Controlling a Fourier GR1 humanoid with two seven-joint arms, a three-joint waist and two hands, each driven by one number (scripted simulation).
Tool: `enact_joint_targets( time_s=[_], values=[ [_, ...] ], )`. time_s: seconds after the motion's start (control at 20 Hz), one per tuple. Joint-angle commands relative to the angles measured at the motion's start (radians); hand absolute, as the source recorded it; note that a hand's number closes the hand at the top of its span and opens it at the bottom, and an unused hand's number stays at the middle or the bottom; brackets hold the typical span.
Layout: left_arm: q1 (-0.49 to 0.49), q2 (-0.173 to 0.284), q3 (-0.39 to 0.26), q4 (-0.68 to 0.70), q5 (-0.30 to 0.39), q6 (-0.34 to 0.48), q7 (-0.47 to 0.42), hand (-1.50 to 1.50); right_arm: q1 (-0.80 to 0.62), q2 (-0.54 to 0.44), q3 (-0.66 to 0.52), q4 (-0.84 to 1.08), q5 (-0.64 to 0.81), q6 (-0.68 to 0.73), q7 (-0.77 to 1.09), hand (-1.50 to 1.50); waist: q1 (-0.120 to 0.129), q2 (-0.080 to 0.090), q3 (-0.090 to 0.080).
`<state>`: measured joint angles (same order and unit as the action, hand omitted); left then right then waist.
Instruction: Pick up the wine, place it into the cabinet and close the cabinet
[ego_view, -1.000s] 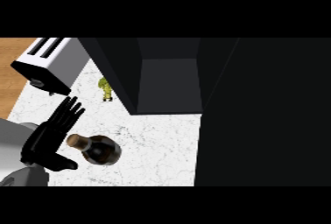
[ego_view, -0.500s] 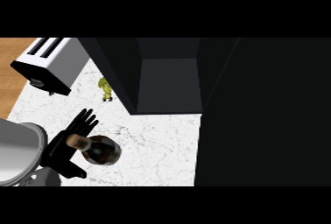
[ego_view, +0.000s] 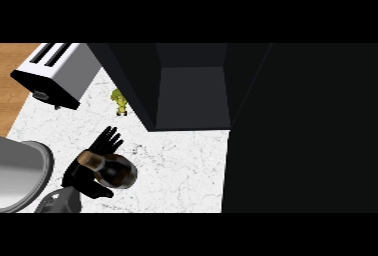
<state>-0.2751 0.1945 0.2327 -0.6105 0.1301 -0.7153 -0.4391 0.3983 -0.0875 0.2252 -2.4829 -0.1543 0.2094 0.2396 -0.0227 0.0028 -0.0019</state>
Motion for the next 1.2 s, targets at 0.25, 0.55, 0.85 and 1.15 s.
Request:
enact_joint_targets(
  time_s=[0.25, 0.55, 0.85, 1.15],
  values=[
    [-0.078, -0.036, 0.002, 0.184, -0.015, -0.049, -0.170, -1.50, 0.003, 0.022, 0.039, -0.099, -0.049, -0.020, 0.056, -1.50, -0.002, 0.002, -0.001],
    [-0.073, -0.023, -0.026, 0.211, -0.018, -0.151, -0.192, 1.50, 0.002, 0.015, 0.032, -0.087, -0.042, -0.006, 0.052, -1.50, 0.000, 0.001, -0.001],
    [-0.107, -0.047, -0.036, 0.229, 0.012, -0.224, -0.126, 1.50, 0.022, 0.027, 0.060, -0.091, -0.021, -0.023, 0.058, -1.50, 0.000, 0.000, 0.000],
    [-0.052, -0.062, -0.101, 0.059, -0.092, 0.013, -0.315, 1.50, 0.037, 0.016, 0.053, -0.095, -0.014, -0.013, 0.045, -1.50, 0.007, -0.004, 0.000]
  ],
)
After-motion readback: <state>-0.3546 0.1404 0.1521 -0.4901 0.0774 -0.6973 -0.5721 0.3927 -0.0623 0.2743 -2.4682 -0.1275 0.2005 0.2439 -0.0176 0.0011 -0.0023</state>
